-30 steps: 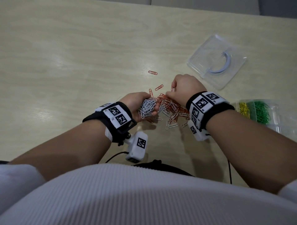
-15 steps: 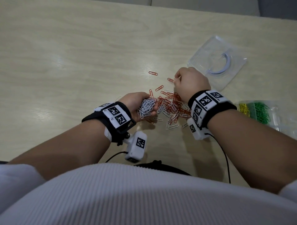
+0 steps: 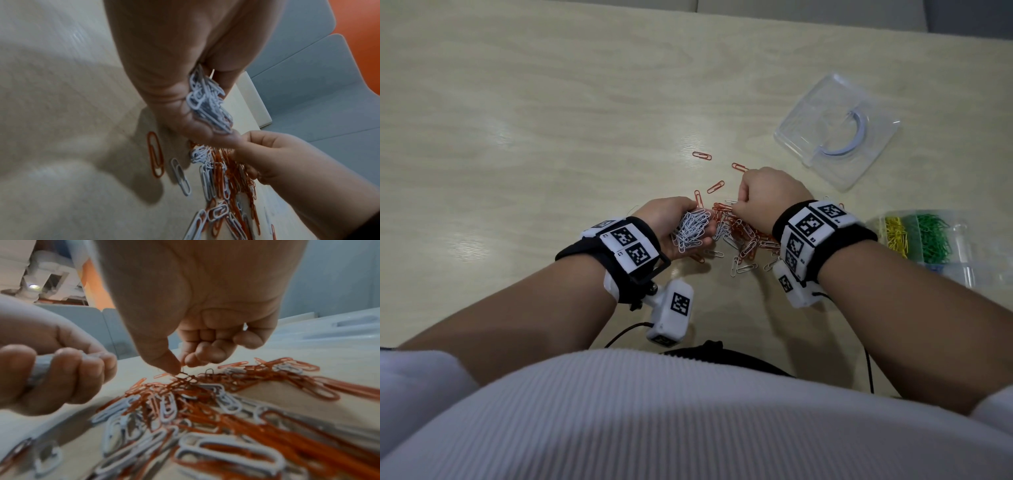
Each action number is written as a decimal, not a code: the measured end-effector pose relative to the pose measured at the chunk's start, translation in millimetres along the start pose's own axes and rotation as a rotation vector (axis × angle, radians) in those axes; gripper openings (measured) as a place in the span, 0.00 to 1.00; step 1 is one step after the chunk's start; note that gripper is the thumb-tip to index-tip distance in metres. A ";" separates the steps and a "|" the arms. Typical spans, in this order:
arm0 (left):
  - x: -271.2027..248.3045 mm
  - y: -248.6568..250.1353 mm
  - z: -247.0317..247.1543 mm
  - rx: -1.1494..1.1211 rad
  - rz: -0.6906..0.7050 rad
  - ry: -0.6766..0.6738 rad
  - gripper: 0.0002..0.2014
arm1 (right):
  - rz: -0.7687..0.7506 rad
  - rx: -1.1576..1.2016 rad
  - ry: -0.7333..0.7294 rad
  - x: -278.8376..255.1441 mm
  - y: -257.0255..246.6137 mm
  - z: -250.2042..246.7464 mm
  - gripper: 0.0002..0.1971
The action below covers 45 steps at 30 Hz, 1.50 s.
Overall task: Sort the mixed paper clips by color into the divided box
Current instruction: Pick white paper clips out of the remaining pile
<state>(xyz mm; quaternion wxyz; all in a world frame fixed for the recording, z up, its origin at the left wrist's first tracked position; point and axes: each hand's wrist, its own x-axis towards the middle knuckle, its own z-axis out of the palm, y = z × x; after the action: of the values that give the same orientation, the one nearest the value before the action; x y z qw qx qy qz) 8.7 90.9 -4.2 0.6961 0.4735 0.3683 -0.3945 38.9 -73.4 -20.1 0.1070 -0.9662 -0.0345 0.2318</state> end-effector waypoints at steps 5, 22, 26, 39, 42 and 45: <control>-0.7 -1.6 4.2 -0.005 -0.002 0.014 0.18 | 0.004 0.200 0.076 -12.0 -0.3 3.2 0.06; -3.8 -5.8 1.7 -0.007 -0.006 -0.001 0.20 | -0.033 0.070 0.086 -6.3 0.8 7.0 0.02; -2.9 -5.4 2.3 -0.001 -0.013 -0.006 0.19 | -0.014 0.205 0.102 -8.5 2.8 7.0 0.09; 2.7 -8.2 6.6 0.037 -0.009 -0.044 0.13 | -0.272 0.540 0.021 -45.4 -19.0 -3.6 0.06; 2.4 -9.3 8.5 0.010 -0.017 -0.076 0.16 | -0.161 0.610 0.150 -38.0 -0.7 -8.7 0.06; 1.8 -9.8 9.1 0.008 -0.018 -0.093 0.15 | 0.019 0.402 0.238 -23.2 27.8 -14.7 0.09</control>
<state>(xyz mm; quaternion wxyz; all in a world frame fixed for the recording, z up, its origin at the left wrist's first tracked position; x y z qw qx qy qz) 1.9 79.6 -6.9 0.7070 0.4539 0.3384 -0.4237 25.4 -106.0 -3.3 0.2986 -0.9462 0.0345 0.1197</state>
